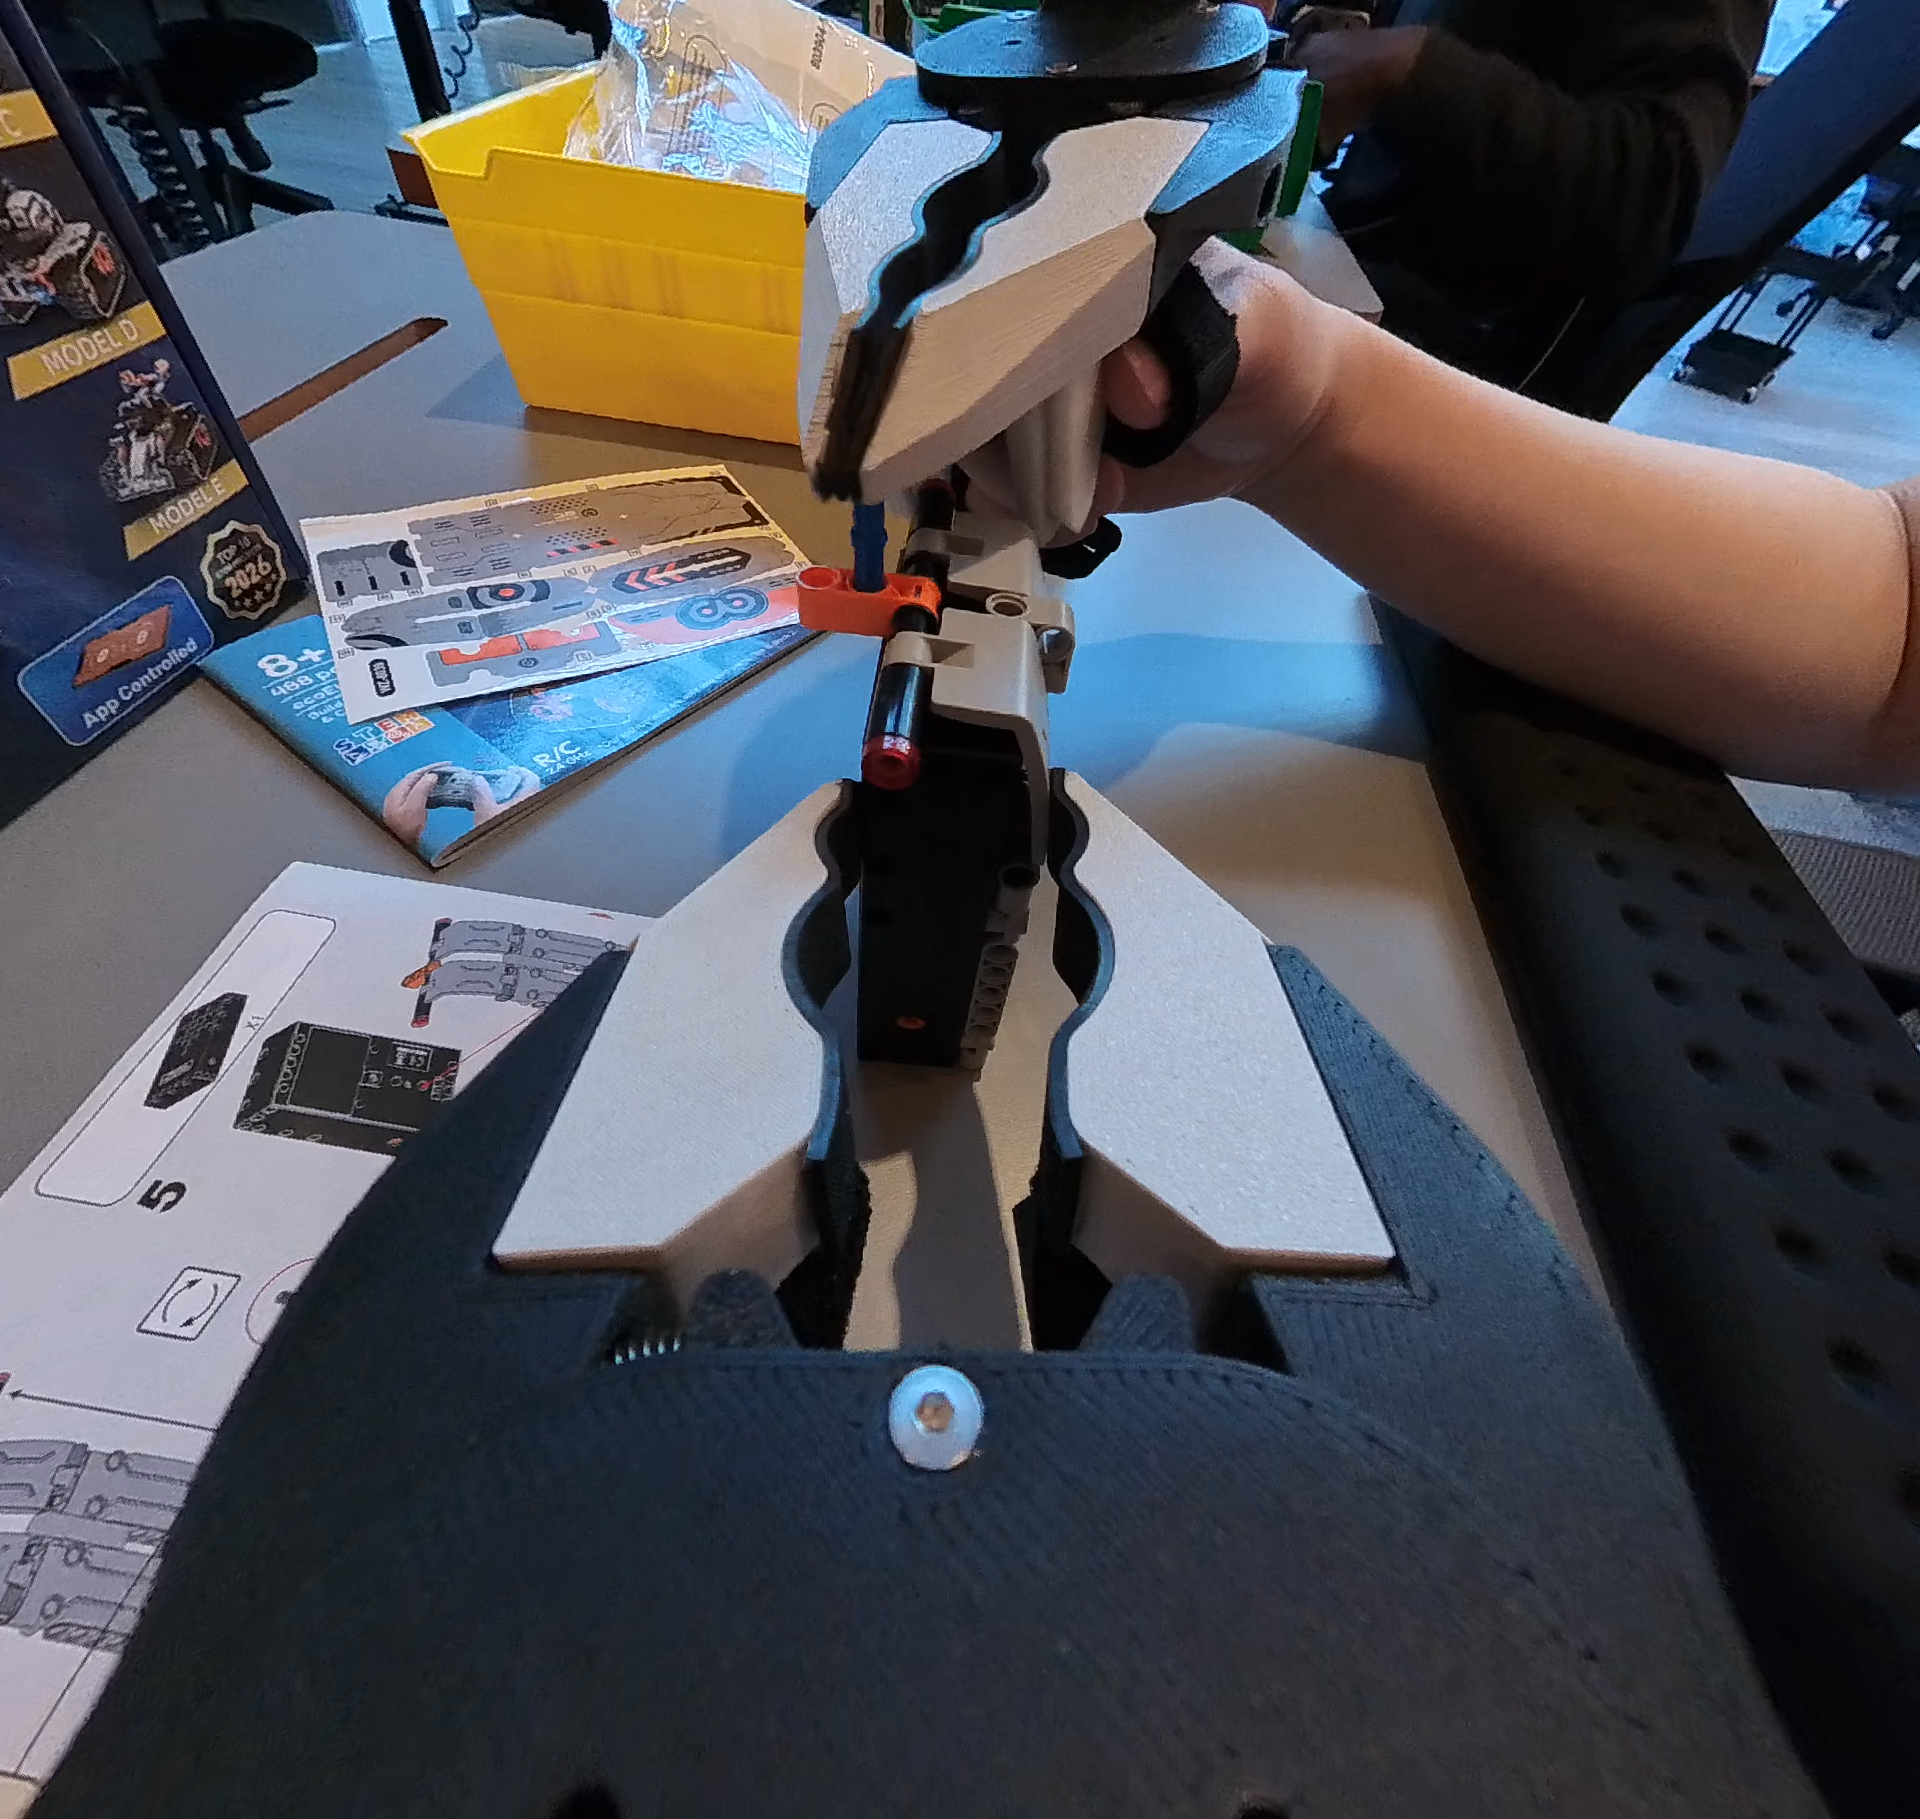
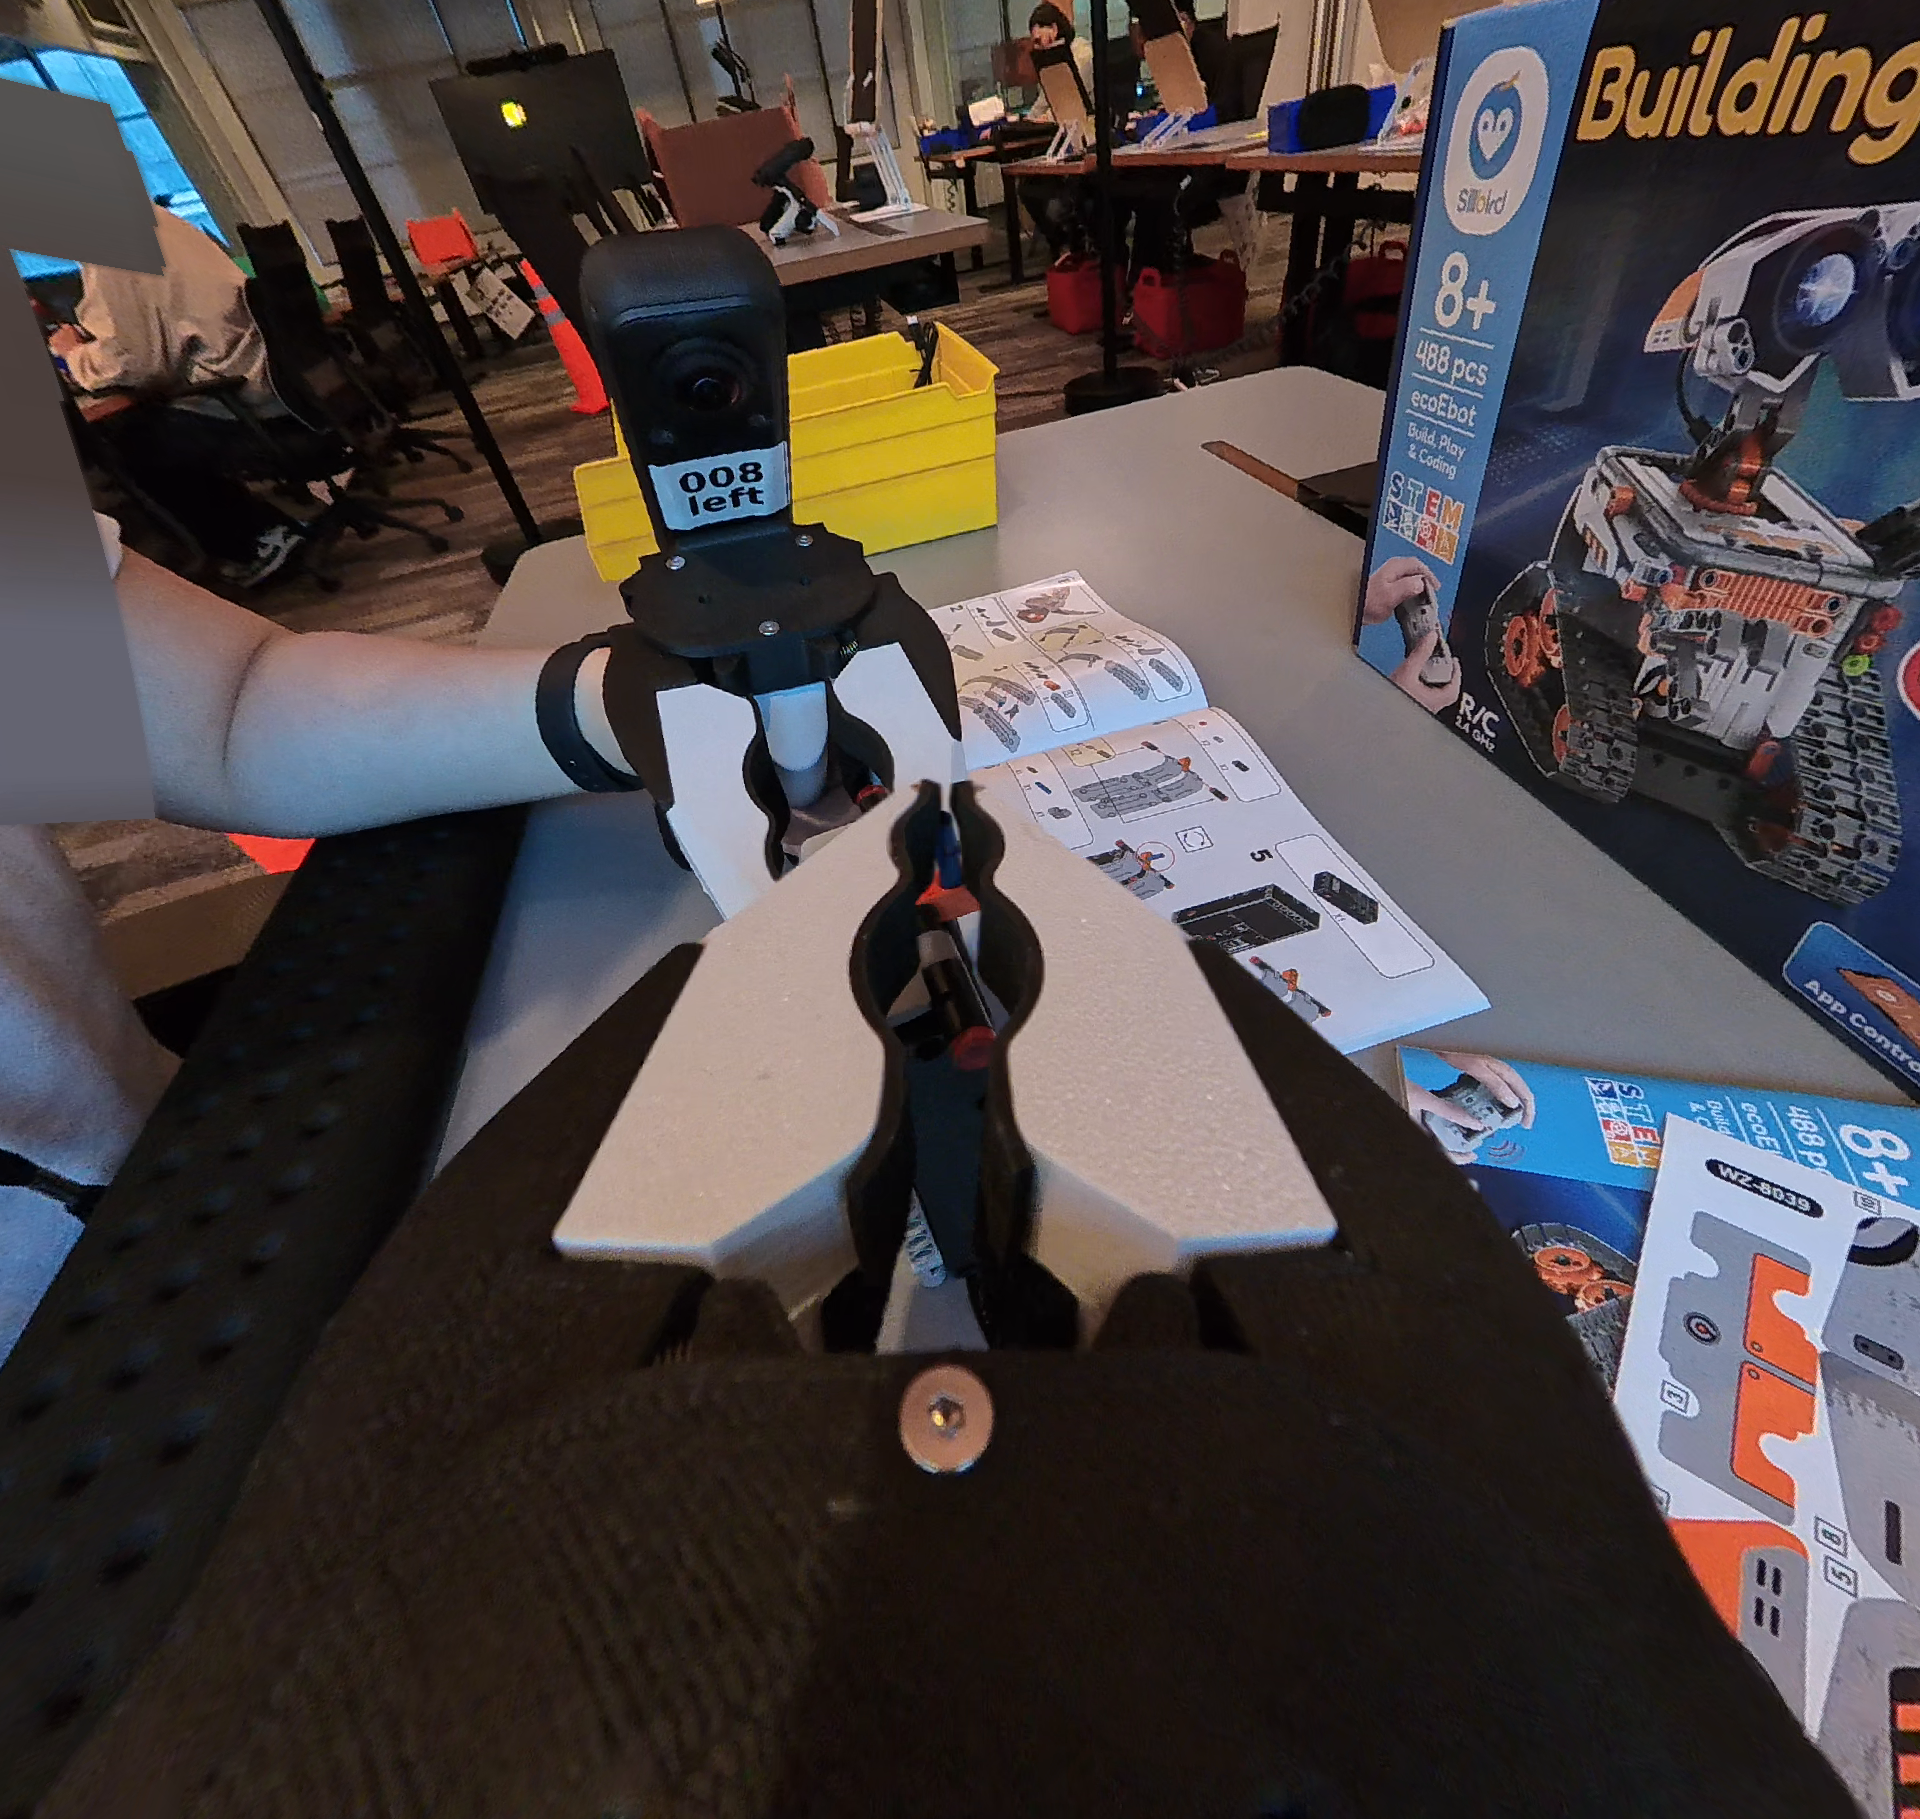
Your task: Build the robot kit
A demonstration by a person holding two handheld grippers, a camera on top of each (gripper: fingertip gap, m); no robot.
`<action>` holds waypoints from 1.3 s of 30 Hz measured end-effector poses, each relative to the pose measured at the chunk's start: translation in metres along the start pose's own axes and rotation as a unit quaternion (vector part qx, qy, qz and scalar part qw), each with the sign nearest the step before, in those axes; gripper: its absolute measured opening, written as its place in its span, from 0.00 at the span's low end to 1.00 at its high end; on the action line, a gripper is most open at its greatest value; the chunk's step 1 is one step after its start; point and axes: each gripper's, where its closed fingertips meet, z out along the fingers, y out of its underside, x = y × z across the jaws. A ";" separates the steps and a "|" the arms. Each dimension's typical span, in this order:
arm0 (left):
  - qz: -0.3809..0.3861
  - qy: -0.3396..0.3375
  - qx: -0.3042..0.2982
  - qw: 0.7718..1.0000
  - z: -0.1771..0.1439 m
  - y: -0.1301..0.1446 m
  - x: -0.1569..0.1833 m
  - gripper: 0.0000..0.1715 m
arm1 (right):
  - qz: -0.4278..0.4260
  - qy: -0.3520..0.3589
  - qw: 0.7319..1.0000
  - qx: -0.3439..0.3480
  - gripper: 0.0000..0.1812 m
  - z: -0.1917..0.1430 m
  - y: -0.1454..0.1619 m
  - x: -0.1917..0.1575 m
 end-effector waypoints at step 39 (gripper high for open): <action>0.019 -0.077 0.037 0.996 -0.096 -0.026 -0.039 0.26 | 0.141 -0.428 0.822 0.350 0.19 -0.104 -0.077 -0.057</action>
